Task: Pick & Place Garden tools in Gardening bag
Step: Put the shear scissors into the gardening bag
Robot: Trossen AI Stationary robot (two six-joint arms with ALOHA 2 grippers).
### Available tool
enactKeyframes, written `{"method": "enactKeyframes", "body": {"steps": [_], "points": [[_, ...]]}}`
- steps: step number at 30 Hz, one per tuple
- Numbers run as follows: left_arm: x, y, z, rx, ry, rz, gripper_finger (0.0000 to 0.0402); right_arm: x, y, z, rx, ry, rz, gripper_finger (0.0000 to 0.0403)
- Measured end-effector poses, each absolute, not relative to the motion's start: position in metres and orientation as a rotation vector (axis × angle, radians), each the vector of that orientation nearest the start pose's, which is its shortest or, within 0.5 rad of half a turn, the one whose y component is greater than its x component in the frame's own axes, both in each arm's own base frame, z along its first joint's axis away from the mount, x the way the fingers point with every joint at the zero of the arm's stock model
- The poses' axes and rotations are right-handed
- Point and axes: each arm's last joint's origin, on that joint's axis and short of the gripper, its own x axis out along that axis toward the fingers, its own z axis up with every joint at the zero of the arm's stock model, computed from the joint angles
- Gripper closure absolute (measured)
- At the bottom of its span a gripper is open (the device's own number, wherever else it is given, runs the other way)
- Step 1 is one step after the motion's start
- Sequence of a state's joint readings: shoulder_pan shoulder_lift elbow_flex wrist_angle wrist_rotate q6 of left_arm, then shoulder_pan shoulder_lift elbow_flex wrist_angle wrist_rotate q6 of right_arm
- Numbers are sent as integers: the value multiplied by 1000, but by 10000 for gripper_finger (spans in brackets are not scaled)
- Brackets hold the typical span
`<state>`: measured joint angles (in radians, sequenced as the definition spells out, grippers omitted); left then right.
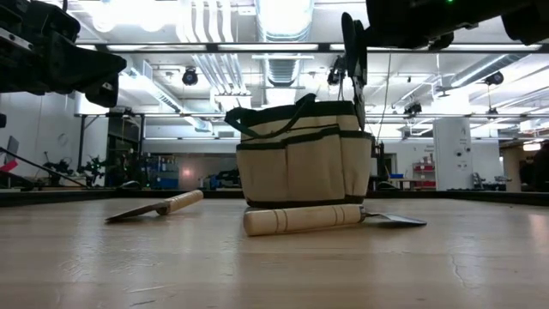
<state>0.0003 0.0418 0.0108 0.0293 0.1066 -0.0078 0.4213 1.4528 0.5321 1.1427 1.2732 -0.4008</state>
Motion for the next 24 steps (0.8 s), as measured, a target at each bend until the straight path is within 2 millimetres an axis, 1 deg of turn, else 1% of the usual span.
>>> {"method": "enactKeyframes", "body": {"steps": [5,13,16,19,24], "points": [[100,-3,167,-8,2,-106,365,251,77,225,-203,13,-854,372],[100,-3,167,-8,2,-106,365,248,75,208,-232,49,-852,372],[100,-3,167,-8,2,-106,365,244,77,203,-248,61,-833,372],[100,-3,167,-8,2,-106,365,239,82,197,-304,79,-767,372],[100,-3,167,-8,3,-106,365,232,90,193,-341,86,-711,372]]}}
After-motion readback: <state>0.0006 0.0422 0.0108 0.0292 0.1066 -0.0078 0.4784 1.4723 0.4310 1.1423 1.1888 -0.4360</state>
